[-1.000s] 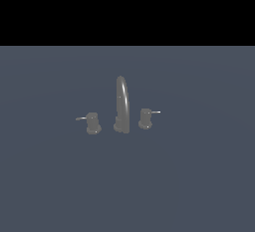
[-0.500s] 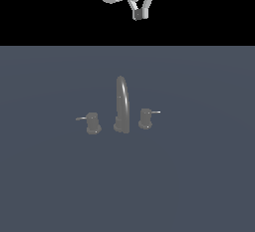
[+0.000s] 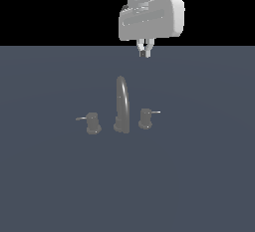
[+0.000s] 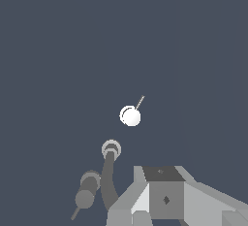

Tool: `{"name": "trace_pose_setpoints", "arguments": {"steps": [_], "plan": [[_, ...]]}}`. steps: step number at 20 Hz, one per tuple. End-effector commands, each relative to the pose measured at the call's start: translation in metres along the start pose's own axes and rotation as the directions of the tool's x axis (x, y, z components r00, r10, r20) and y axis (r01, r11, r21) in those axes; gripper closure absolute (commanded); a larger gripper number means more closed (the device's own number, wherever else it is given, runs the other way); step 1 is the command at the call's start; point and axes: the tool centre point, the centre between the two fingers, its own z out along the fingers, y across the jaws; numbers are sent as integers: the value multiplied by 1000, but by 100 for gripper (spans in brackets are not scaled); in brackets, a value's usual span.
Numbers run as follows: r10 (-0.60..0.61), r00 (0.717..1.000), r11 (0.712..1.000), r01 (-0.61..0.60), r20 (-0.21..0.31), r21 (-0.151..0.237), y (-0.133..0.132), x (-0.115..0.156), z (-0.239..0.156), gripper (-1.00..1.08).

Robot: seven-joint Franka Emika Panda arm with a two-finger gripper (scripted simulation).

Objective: Turn on the faucet by rotating a designated handle.

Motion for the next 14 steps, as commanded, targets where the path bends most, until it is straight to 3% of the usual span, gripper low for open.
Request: {"name": "trace_pose_setpoints", "arguments": {"steps": [1, 7, 14], "plan": [[68, 998, 998, -68, 3, 4, -6, 11, 24, 108], [227, 974, 974, -227, 14, 13, -17, 34, 84, 108], [386, 922, 922, -386, 30, 19, -22, 51, 150, 108]]}}
